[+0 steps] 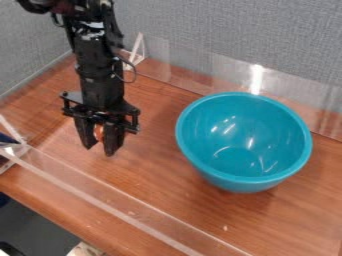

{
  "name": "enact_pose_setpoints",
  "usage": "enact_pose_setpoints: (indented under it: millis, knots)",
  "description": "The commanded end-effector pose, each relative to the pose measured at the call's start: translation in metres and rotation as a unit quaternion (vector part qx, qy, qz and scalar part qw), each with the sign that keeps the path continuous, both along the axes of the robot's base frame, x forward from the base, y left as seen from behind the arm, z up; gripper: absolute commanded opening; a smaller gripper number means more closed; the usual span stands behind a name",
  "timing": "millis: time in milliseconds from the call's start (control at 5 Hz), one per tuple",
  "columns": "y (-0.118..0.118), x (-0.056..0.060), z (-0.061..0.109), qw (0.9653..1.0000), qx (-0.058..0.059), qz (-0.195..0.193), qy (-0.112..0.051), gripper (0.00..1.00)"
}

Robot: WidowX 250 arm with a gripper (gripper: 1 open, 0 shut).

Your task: Put the mushroom in the blue bowl

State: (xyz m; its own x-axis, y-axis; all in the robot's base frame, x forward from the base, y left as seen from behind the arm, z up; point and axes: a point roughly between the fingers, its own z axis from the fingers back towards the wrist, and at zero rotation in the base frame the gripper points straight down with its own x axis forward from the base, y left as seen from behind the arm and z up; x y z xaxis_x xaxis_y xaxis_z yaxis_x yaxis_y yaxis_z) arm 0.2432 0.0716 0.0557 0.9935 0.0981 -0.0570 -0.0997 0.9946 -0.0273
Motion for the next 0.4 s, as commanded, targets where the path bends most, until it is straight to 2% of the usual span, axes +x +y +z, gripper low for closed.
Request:
enact_pose_setpoints:
  millis: [0,200]
  knots:
    - [-0.004,0.004,0.019,0.9996,0.006,-0.019,-0.021,0.0]
    - [-0.006,0.004,0.031,0.9991,0.007,-0.028,-0.029,0.0]
